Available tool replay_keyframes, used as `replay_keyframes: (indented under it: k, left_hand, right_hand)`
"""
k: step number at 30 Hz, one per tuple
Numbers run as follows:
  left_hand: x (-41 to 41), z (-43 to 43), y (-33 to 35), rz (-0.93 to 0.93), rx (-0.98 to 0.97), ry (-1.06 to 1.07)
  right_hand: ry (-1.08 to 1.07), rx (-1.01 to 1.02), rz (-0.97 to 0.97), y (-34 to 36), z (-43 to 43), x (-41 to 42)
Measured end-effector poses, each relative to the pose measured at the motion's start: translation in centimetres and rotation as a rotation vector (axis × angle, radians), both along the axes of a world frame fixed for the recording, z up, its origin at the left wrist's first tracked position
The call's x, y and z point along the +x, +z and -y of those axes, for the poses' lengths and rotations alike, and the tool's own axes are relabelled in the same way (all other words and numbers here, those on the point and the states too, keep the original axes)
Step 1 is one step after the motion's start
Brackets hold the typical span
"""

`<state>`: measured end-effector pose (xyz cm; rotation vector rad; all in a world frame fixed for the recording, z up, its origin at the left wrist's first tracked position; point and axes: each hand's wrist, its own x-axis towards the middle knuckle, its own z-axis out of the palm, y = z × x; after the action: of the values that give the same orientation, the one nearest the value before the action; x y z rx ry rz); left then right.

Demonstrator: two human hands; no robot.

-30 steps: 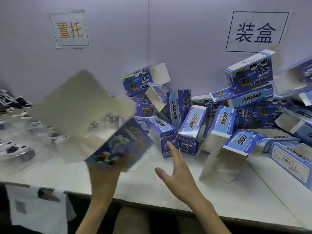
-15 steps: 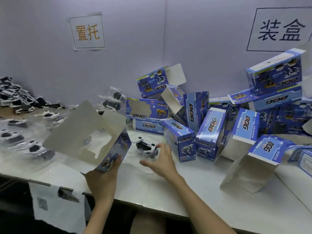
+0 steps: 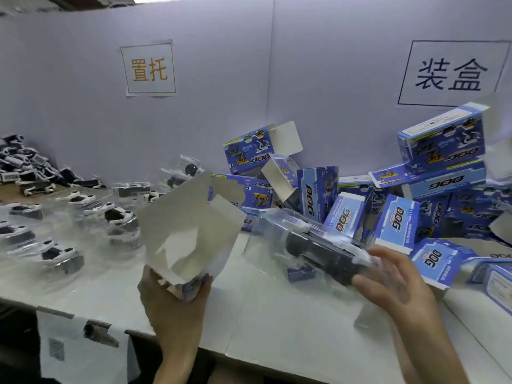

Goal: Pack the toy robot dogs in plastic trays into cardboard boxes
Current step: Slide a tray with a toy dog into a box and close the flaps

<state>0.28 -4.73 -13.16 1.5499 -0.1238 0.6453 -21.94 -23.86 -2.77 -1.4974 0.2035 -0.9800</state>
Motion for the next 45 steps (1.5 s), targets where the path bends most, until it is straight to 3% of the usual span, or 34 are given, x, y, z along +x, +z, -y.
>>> replay_keyframes:
  k: [4,10,22,30,33,35,37,39,42,45]
  left_hand:
    - [-3.9,4.1,2.2,0.171,0.314,0.087]
    - [-5.6,6.4,3.3,0.581,0.505,0.019]
    - [-4.8,4.3,3.9,0.681,0.565,-0.267]
    - [-5.8,4.7,3.1,0.845,0.782,-0.297]
    - [-6.6,5.7,3.0,0.757,0.676,-0.362]
    - [-6.9,6.2,2.6,0.552,0.447,-0.462]
    - [-7.3,6.7,2.6,0.276,0.182,-0.605]
    - [-7.5,7.0,2.9,0.117,0.030,-0.664]
    - [-8.1,7.2,4.2,0.108,-0.092,-0.695]
    - [-8.9,7.9,4.7,0.106,-0.093,-0.747]
  right_hand:
    - [0.121,0.107,0.141,0.3,2.3,-4.8]
    - [-0.065,0.066,0.140,-0.8,4.4,-6.7]
    - [-0.010,-0.076,-0.128,-0.6,4.0,-8.3]
    - [0.049,-0.189,-0.326,-0.5,2.8,-7.2]
    - [0.038,-0.032,-0.093,-0.5,2.8,-6.9]
    - [-0.009,-0.084,0.033,0.0,3.2,-6.8]
    - [-0.166,0.022,0.093,-0.2,4.7,-6.2]
    - [-0.262,0.120,0.105,-1.3,5.1,-6.2]
    - [-0.315,0.161,0.140,-2.7,5.3,-6.0]
    - [-0.351,0.197,0.112,-3.6,5.5,-5.0]
